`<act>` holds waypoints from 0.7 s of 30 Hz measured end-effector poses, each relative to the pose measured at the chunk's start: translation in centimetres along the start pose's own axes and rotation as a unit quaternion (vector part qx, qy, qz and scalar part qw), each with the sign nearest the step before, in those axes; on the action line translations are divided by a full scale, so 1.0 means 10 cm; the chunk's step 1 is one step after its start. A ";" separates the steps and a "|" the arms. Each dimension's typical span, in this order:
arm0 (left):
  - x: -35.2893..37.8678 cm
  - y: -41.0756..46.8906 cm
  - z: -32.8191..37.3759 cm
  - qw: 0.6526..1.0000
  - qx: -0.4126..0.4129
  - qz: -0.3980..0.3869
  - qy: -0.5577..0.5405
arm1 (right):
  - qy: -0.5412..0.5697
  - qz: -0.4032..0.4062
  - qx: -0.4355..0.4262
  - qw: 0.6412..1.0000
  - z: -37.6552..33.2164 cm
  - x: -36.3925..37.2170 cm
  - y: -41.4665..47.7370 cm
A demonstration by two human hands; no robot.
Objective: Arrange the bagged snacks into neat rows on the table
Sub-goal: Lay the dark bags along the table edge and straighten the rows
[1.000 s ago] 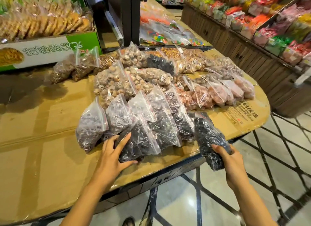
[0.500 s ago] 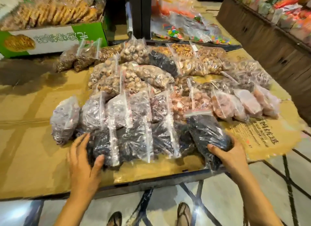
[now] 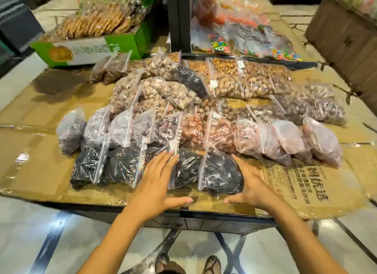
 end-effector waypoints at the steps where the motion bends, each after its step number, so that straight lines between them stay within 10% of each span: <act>1: 0.02 0.08 0.04 1.000 0.014 -0.008 0.025 | 0.032 0.025 -0.003 0.999 -0.04 0.01 -0.01; 9: 0.25 0.75 0.11 0.965 0.050 -0.131 0.220 | -0.025 0.041 -0.020 0.999 0.11 -0.20 -0.05; 21: 0.20 0.58 0.13 0.965 0.095 0.000 0.243 | 0.089 0.071 -0.035 0.993 0.25 -0.12 -0.17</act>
Point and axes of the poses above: each hand's wrist, its own y-axis towards the middle knuckle, its own x-axis out of the palm, z = x × y, the point moved 4 cm from there along y, towards the middle knuckle, and after that the axes turned 8 degrees about -x, right-handed, at the moved point
